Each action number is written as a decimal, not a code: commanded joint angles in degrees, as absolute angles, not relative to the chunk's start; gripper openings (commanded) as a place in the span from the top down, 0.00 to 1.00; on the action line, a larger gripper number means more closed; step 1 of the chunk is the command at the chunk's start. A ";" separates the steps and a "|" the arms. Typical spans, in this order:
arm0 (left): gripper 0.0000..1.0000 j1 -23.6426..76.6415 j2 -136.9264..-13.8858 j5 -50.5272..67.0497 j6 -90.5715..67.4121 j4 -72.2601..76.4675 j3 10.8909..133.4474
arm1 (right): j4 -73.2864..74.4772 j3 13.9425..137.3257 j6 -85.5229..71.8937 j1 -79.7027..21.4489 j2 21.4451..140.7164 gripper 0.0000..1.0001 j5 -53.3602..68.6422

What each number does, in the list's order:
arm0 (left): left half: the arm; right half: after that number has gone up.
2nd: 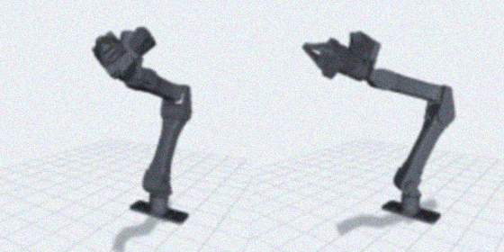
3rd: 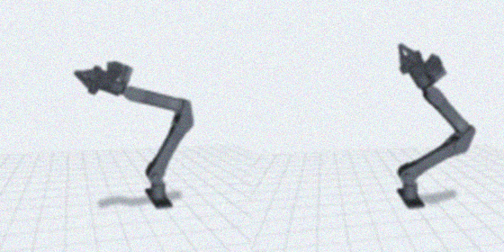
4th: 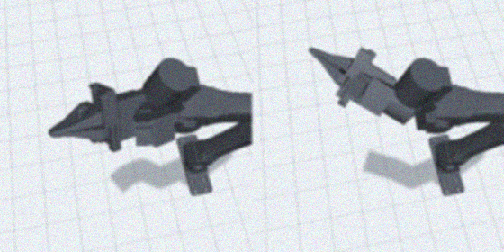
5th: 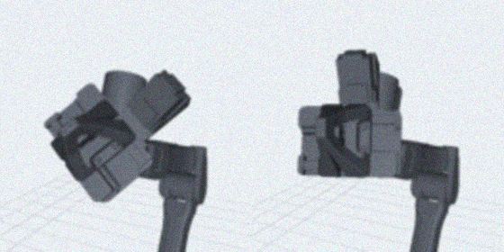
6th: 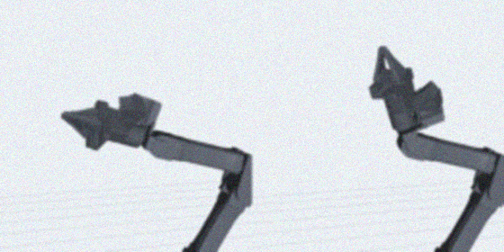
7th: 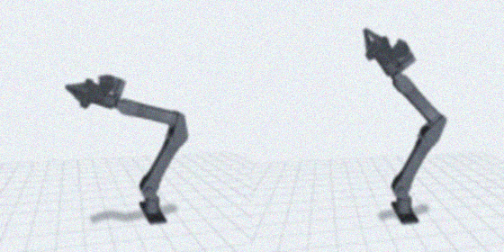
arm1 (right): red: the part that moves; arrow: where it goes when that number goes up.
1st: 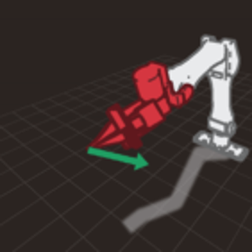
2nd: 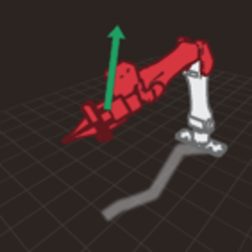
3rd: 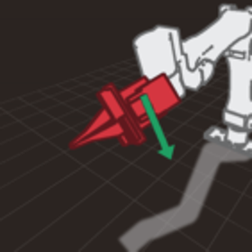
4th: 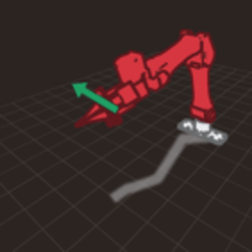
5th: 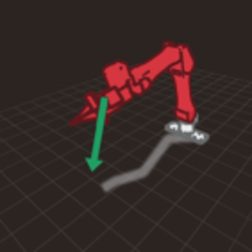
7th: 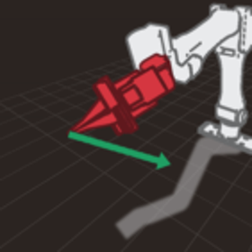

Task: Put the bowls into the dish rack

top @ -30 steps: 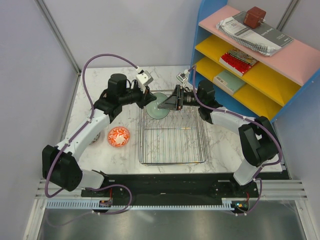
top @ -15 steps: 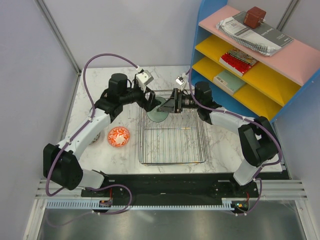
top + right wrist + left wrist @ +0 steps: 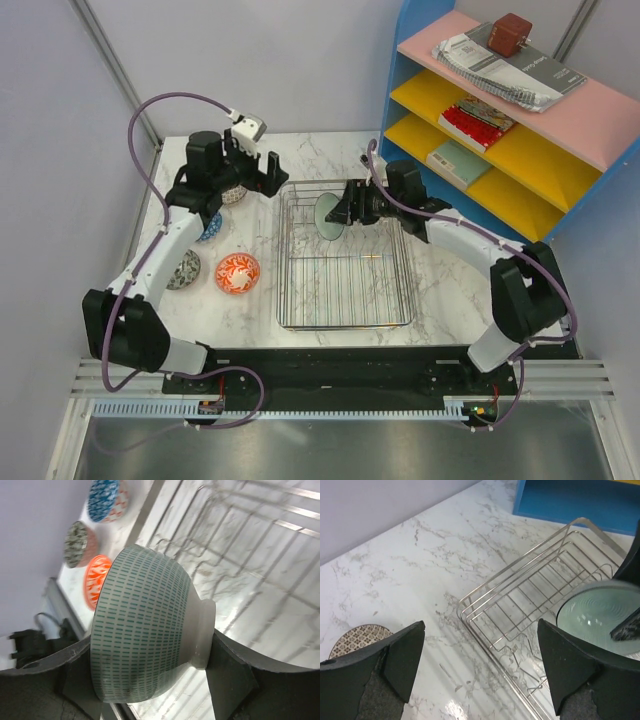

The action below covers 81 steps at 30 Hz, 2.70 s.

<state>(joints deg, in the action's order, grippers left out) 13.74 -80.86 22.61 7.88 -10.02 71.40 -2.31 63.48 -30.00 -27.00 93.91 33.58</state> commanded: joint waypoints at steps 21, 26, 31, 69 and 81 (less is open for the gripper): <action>0.00 5.10 -71.10 35.41 20.30 -23.47 59.42 | 21.27 74.09 12.04 -33.74 81.65 1.00 -20.91; 0.00 3.34 -71.10 38.14 19.78 -22.68 58.10 | 21.62 73.48 9.86 -35.59 82.53 1.00 -25.92; 0.00 2.64 -71.10 39.02 19.51 -22.24 57.66 | 22.85 71.20 7.04 -37.18 84.81 1.00 -28.30; 0.00 2.29 -71.98 40.34 20.13 -20.65 55.99 | 20.13 69.17 -5.71 -41.66 93.60 1.00 -33.75; 0.00 2.29 -72.16 40.52 20.48 -20.65 55.81 | 20.21 70.05 -4.92 -43.86 97.64 0.83 -33.93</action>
<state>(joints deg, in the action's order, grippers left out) 2.59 -72.01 39.18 18.13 -22.35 55.88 19.99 67.96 -4.71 -43.05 96.66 -35.27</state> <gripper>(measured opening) 0.994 0.742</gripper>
